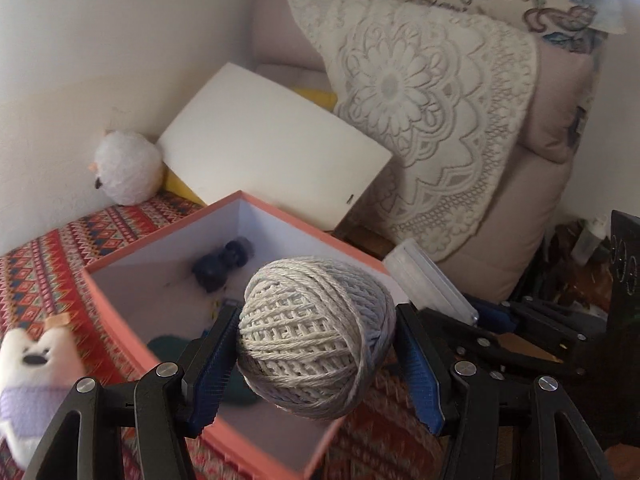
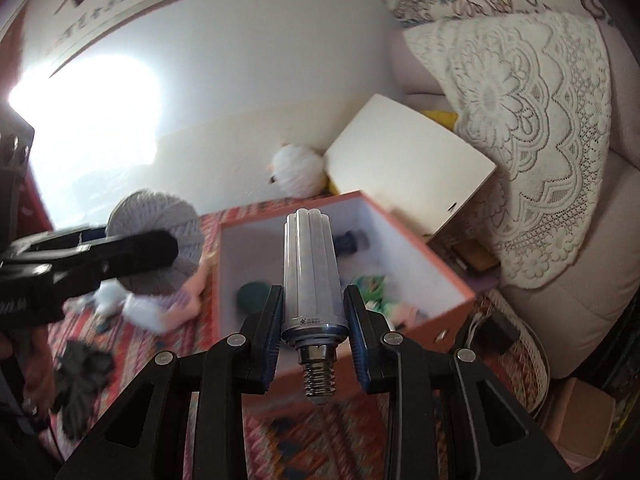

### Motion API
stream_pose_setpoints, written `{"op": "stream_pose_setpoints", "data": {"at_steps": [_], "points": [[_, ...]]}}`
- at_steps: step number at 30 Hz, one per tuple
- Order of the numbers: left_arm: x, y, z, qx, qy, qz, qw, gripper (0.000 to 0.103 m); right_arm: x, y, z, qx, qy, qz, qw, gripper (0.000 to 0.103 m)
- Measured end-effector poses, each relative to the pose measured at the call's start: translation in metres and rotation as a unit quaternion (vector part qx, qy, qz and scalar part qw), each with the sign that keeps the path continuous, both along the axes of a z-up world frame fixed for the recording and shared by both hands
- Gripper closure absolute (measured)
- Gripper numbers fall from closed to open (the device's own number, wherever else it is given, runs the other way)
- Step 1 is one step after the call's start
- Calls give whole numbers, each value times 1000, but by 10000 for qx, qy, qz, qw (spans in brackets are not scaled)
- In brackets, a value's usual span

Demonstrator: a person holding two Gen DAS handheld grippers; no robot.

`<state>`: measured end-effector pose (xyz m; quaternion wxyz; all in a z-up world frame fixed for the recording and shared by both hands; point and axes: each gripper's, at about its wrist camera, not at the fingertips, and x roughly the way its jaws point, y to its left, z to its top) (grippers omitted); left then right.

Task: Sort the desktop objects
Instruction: 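Lift the twine ball and white bulb and carry both over the pink shoebox, then lower the twine ball and bulb into the shoebox and open both tools, then withdraw both tools from the shoebox back toward the bed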

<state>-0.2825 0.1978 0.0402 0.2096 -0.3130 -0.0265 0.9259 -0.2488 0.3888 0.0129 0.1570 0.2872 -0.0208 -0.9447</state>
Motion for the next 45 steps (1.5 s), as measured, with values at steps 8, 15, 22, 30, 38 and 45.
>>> {"op": "stream_pose_setpoints", "data": {"at_steps": [8,15,22,30,38,45], "points": [[-92,26,-35,-329,-335,59,9989,39,-100,8,-38,-312,-414,-282,9983,71],[-127,35,-68,-388,-633,119,9972,24,-135,8,-68,-211,-667,-323,9970,71],[-105,35,-53,-398,-374,93,9985,1,-130,14,-76,22,-749,-793,9940,20],[-19,8,-18,-71,-115,68,9999,1,-59,25,-44,140,-502,-896,9946,20],[110,-27,-14,-186,255,38,9995,1,54,20,-22,-9,-422,-1405,9892,16],[207,-97,-46,-39,139,317,9994,1,143,-32,-15,146,-503,-1379,9891,16]]}}
